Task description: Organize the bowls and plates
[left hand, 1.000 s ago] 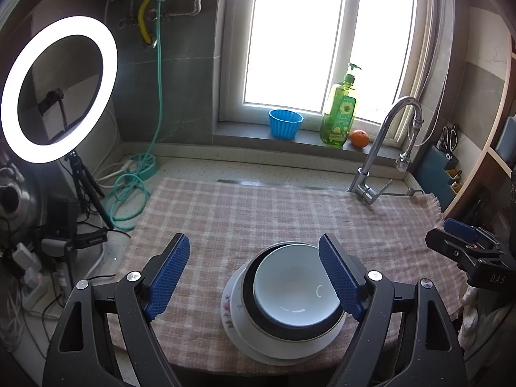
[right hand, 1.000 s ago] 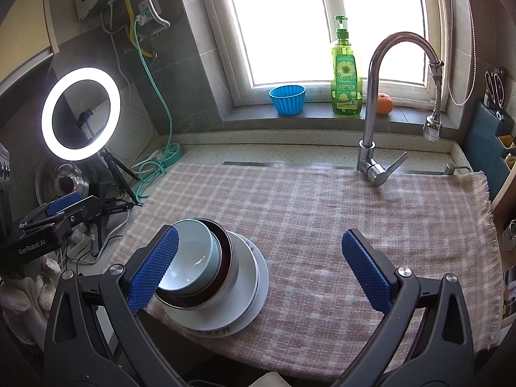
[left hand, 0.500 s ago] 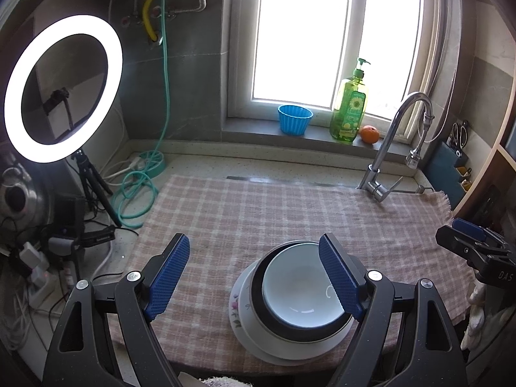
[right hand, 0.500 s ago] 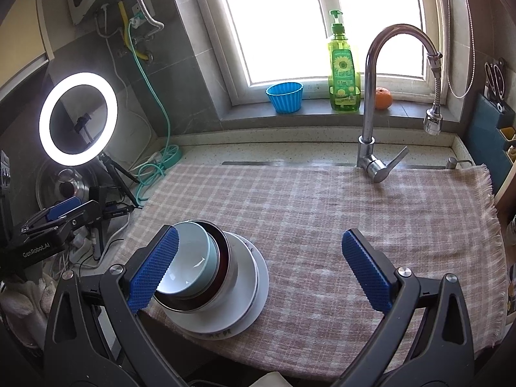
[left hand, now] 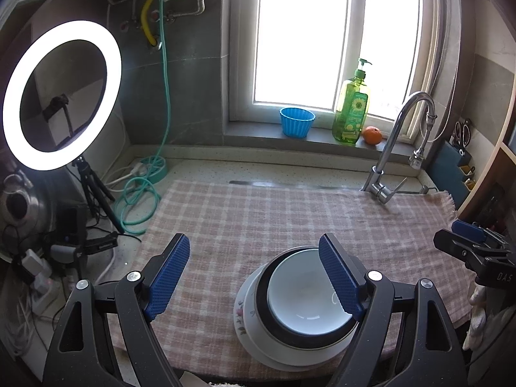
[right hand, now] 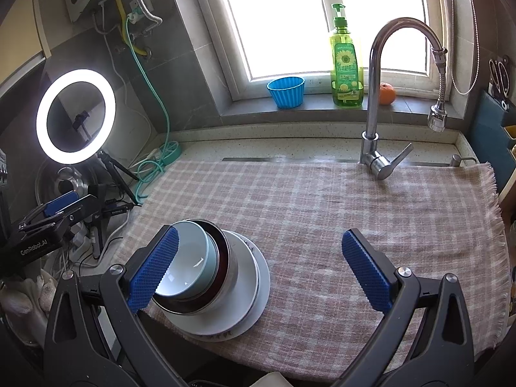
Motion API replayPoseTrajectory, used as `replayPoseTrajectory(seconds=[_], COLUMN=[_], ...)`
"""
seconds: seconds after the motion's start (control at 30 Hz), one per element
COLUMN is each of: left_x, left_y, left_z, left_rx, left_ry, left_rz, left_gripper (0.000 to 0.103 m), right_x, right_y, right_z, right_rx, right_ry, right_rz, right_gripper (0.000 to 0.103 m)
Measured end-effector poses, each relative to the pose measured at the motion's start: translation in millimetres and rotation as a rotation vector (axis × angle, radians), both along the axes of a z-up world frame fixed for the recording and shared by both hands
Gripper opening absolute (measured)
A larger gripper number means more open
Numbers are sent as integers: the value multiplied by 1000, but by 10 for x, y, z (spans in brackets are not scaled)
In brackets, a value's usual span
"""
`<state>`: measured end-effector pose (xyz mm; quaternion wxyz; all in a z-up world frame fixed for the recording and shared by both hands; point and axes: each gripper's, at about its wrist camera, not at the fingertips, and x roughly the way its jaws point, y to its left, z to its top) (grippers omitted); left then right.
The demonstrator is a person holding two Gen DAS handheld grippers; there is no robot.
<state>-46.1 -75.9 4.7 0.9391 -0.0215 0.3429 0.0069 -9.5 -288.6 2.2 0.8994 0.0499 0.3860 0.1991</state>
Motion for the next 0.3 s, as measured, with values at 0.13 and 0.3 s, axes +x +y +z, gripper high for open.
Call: replayPoseTrajectory(seconds=[0.13, 0.3], left_x=[21, 80], left_y=[3, -19], left_z=[0, -40], left_rx=[2, 22], left_ry=[-12, -2], left_rz=[-9, -24], left_gripper=[83, 83], right_x=[18, 66], right_y=[0, 2], right_z=[-17, -64], right_rx=[1, -10], right_ry=[4, 12], right_rz=[-1, -9], right_gripper=[103, 103])
